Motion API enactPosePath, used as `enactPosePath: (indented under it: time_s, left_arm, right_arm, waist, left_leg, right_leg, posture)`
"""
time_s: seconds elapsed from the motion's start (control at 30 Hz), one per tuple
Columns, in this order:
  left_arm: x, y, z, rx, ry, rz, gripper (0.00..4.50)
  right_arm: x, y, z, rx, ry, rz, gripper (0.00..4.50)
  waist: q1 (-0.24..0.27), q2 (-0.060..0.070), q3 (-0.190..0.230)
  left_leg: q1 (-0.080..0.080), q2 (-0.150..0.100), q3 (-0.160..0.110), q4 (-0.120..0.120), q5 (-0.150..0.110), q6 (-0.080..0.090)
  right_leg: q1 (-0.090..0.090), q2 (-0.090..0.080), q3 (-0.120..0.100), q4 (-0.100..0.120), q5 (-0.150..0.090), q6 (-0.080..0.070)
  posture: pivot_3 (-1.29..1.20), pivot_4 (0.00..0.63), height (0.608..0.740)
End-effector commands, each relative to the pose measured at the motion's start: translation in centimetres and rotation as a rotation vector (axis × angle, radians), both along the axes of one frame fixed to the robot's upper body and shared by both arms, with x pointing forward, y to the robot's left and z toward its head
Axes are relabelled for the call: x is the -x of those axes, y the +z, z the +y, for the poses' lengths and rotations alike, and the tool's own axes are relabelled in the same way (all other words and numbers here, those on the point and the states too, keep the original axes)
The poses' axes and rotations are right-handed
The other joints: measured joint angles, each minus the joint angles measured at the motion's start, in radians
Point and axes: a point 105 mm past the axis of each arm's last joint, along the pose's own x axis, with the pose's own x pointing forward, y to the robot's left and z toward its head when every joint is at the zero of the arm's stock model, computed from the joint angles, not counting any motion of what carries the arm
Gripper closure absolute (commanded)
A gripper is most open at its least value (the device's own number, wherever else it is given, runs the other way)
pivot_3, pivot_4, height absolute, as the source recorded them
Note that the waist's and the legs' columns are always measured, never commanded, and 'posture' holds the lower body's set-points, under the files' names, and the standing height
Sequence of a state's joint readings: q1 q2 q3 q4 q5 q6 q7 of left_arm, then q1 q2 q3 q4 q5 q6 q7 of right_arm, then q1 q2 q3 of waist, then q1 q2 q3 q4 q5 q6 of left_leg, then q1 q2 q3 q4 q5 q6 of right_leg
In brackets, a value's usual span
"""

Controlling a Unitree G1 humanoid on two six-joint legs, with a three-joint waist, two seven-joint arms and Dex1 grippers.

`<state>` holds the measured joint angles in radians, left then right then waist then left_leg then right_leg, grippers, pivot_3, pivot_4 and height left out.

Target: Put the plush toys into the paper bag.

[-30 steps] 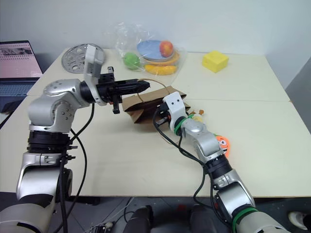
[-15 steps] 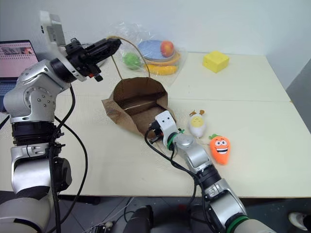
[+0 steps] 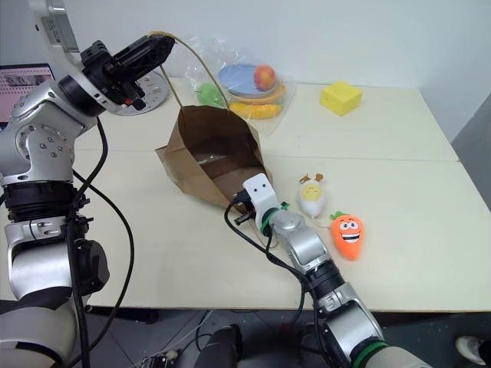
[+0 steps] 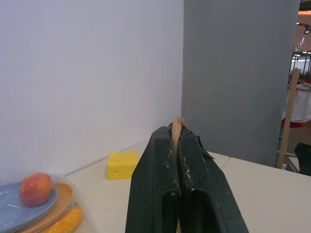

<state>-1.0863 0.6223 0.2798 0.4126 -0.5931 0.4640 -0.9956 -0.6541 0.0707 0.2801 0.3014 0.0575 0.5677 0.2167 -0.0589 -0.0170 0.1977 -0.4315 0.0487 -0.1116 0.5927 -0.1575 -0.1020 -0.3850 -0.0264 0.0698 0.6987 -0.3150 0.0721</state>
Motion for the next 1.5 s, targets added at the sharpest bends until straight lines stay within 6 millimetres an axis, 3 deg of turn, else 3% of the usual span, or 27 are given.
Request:
enactPosePath:
  time_s: [0.03,0.07,0.23,0.37,0.53,0.67,0.8,0.87,0.93,0.97,1.1,1.2,1.4,1.5]
  left_arm:
    - [1.2,2.9,1.2,0.031,0.015,-0.127,4.5]
    - [1.1,2.7,1.1,0.024,0.013,-0.123,4.5]
    - [-0.3,-2.1,0.8,-0.1,0.03,-0.022,4.5]
    - [-0.2,-4.3,-0.4,-0.17,-0.002,-0.007,4.5]
    - [-0.1,-5.0,-1.6,-0.202,-0.042,-0.003,4.5]
    - [0.1,-5.0,-2.4,-0.219,-0.059,-0.005,4.5]
    - [0.1,-5.1,-2.6,-0.233,-0.062,-0.007,4.5]
    - [0.1,-5.0,-2.8,-0.226,-0.066,-0.002,4.5]
    - [0.1,-4.9,-2.9,-0.224,-0.076,0.006,4.5]
    - [0.2,-4.9,-2.9,-0.226,-0.08,0.008,4.5]
    - [0.5,-5.3,-3.0,-0.249,-0.106,0.024,4.5]
    - [0.6,-5.4,-2.9,-0.256,-0.113,0.033,4.5]
    - [0.6,-5.4,-3.1,-0.249,-0.117,0.036,4.5]
    - [0.7,-5.4,-3.2,-0.249,-0.121,0.037,4.5]
  right_arm:
    - [-0.6,-1.3,-1.9,0.026,-0.089,0.058,4.48]
    - [-0.5,-1.3,-1.9,0.023,-0.088,0.06,4.48]
    - [-0.3,-0.1,-1.2,-0.021,-0.048,0.041,4.48]
    - [0.9,2.9,0.5,-0.11,0.087,-0.028,4.48]
    - [2.4,6.9,0.6,-0.181,0.182,-0.106,4.48]
    - [3.3,10.1,-0.7,-0.228,0.195,-0.167,3.21]
    - [4.3,11.0,-1.9,-0.207,0.216,-0.181,1.76]
    - [5.0,12.3,-3.7,-0.217,0.203,-0.197,1.0]
    - [6.1,13.4,-7.7,-0.21,0.127,-0.224,0.24]
    - [6.7,13.4,-9.2,-0.192,0.092,-0.231,0.03]
    - [8.8,12.1,-14.2,-0.039,-0.096,-0.246,0.03]
    - [10.7,9.8,-16.4,0.067,-0.179,-0.201,0.03]
    - [12.4,5.2,-20.7,0.187,-0.433,-0.058,0.03]
    - [13.1,3.7,-20.4,0.189,-0.424,-0.014,0.03]
  waist:
    - [0.001,0.0,0.0]
    - [0.001,0.0,0.0]
    - [0.001,0.0,0.0]
    - [0.002,0.0,0.0]
    - [0.0,0.0,0.0]
    - [0.0,0.0,0.0]
    - [0.0,0.0,0.0]
    - [0.001,0.0,0.0]
    - [0.005,0.0,0.0]
    - [0.011,0.0,0.0]
    - [0.019,0.0,0.0]
    - [0.017,0.0,0.0]
    - [0.004,0.0,0.0]
    - [0.004,0.0,0.0]
  left_leg:
    - [0.0,0.0,0.0,0.0,0.0,0.0]
    - [0.0,0.0,0.0,0.0,0.0,0.0]
    - [0.0,0.0,0.0,0.0,0.0,0.0]
    - [0.0,0.0,0.0,0.0,0.0,0.0]
    - [-0.001,0.0,0.0,-0.001,0.0,0.0]
    - [-0.001,0.0,0.0,-0.001,0.0,0.0]
    - [-0.001,0.0,0.0,-0.001,0.0,0.0]
    - [-0.001,0.0,0.0,-0.001,0.0,0.0]
    - [-0.001,0.0,0.0,-0.001,0.0,0.0]
    - [-0.002,0.0,0.0,0.0,0.0,0.0]
    - [-0.002,0.0,0.0,-0.001,0.0,0.0]
    - [-0.002,0.0,0.0,-0.002,0.0,0.0]
    - [-0.002,0.0,0.002,0.0,0.0,0.0]
    - [-0.001,0.0,0.002,0.0,0.0,0.0]
  right_leg:
    - [0.0,0.0,0.0,0.0,0.0,0.0]
    - [0.0,0.0,0.0,0.0,0.0,0.0]
    - [0.0,0.0,0.0,0.0,0.0,0.0]
    - [0.0,0.0,0.0,0.0,0.0,0.0]
    - [-0.001,0.0,0.0,0.0,0.0,0.0]
    - [-0.001,0.0,0.0,0.0,0.0,0.0]
    - [-0.001,0.0,0.0,0.0,0.0,0.0]
    - [-0.001,0.0,0.0,0.0,0.0,0.0]
    - [-0.001,0.0,0.0,-0.001,0.0,0.0]
    - [-0.001,0.0,0.0,-0.001,0.0,0.0]
    - [-0.001,-0.001,-0.001,-0.002,0.0,0.0]
    - [-0.002,-0.001,0.0,-0.002,-0.001,-0.001]
    - [-0.001,0.0,0.001,-0.002,-0.001,0.0]
    - [-0.001,0.0,0.002,-0.002,-0.001,0.001]
  posture:
    - [0.0,0.15,0.74]
    - [0.0,0.15,0.74]
    - [0.0,0.15,0.74]
    - [0.0,0.15,0.74]
    - [0.0,0.15,0.74]
    - [0.0,0.15,0.74]
    - [0.0,0.15,0.74]
    - [0.0,0.15,0.74]
    - [0.0,0.15,0.74]
    - [0.0,0.15,0.74]
    - [0.0,0.15,0.74]
    - [0.0,0.15,0.74]
    - [0.0,0.15,0.74]
    - [0.0,0.15,0.74]
